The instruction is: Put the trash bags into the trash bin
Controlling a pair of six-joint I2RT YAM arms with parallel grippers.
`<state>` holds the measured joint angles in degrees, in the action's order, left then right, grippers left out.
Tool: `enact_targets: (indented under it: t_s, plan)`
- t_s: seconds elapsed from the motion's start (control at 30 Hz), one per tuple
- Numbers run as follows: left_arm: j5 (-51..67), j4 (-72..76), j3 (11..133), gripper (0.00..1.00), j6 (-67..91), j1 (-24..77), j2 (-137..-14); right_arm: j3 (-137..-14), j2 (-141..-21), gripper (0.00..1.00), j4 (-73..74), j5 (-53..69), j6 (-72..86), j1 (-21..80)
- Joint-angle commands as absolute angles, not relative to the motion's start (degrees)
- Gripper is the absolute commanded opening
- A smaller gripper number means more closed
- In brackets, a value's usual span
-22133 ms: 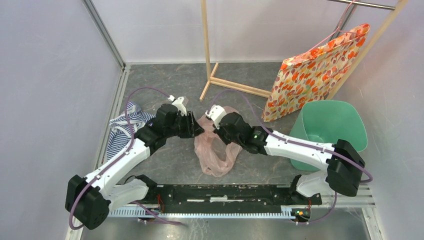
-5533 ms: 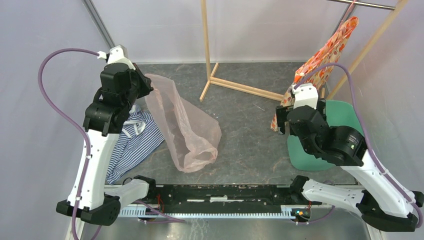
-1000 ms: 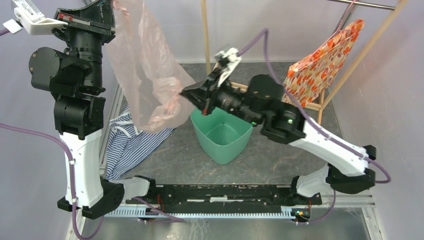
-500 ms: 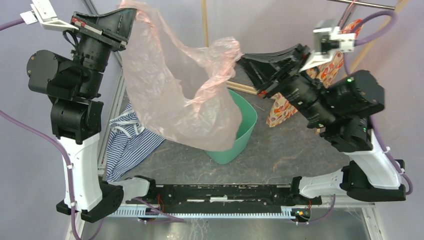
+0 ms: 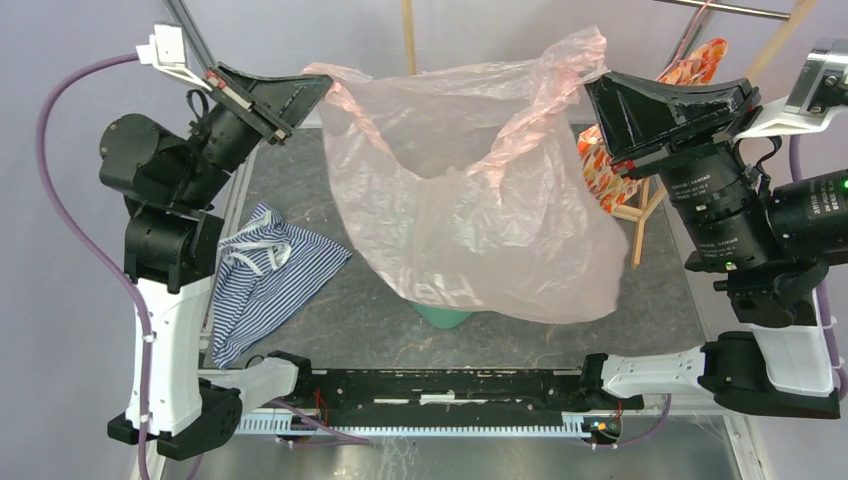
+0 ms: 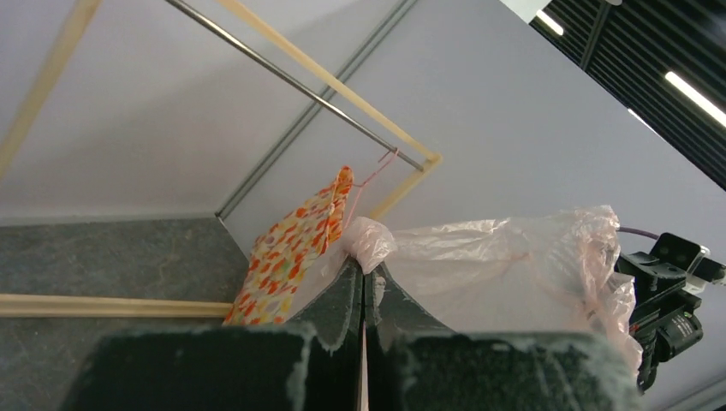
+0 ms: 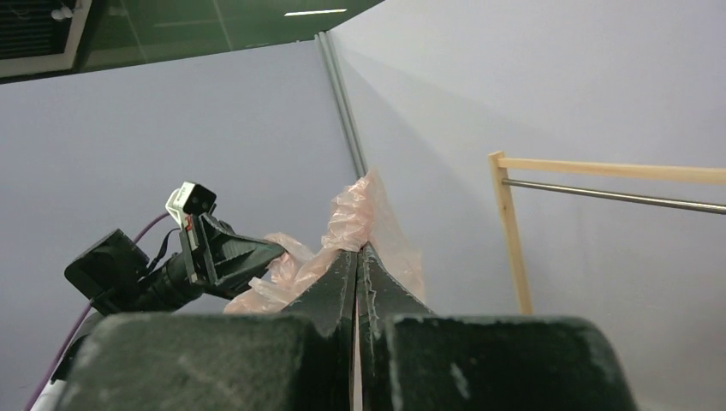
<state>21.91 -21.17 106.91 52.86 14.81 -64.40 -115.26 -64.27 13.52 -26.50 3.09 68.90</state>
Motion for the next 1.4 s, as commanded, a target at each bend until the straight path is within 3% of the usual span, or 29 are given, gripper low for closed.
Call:
enact_targets:
  t_s: [0.0,0.4,1.0,1.13,1.3,1.37]
  plan:
    - [29.25,-18.27,103.22,0.02,56.30,15.13,-64.48,-115.87,-65.31,0.00,10.47,-30.17,-1.64,69.07]
    - [22.73,-19.34,88.14,0.02,49.33,20.85,-62.54,-113.35,-71.15,0.00,13.40,-28.63,-1.70,69.00]
    - [-3.72,-45.13,95.91,0.02,37.31,20.74,-61.24,-121.98,-91.80,0.00,20.81,-15.54,4.34,66.32]
    - [-4.98,-46.24,95.15,0.02,36.33,20.66,-61.96,-119.93,-90.92,0.16,21.34,-12.05,6.20,65.29]
    - [-8.30,-46.52,93.67,0.02,35.35,20.48,-62.85,-120.80,-89.13,0.61,23.57,-8.45,8.25,65.35]
    - [-8.53,-46.64,93.55,0.02,35.01,20.16,-63.98,-120.45,-87.85,0.69,23.55,-7.16,9.27,65.26]
